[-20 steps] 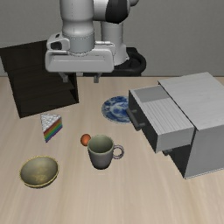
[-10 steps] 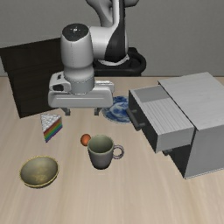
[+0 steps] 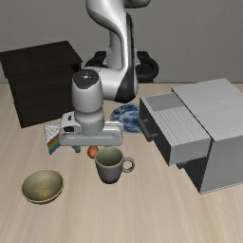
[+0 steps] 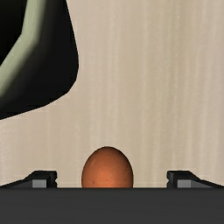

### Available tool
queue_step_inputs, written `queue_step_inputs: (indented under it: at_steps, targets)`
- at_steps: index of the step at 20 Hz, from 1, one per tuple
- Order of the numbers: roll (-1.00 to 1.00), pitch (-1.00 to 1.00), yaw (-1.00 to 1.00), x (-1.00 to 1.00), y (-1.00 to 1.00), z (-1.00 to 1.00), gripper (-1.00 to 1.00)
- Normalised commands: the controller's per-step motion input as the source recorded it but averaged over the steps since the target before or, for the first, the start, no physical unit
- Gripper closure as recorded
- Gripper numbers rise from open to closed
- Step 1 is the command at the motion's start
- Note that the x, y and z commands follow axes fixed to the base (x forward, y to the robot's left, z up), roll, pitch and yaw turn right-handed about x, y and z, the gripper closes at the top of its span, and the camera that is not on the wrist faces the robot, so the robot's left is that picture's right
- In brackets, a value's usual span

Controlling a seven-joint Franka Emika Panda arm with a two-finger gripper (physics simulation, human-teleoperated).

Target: Pick up the egg and place it in the top layer of the cabinet

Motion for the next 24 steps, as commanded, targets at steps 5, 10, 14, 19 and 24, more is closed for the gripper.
queue_step_inputs:
  at_steps: [5,10,14,19,24]
  targets:
    - [0.00,0.00,0.00,0.00,0.00,-0.40,1.00]
    - [0.00,0.00,0.00,0.00,0.00,0.00,1.00]
    - [0.00,0.00,0.00,0.00,0.00,0.75,1.00]
    - [0.00,0.00,0.00,0.00,0.00,1.00,1.00]
    - [0.00,0.00,0.00,0.00,0.00,1.00,1.00]
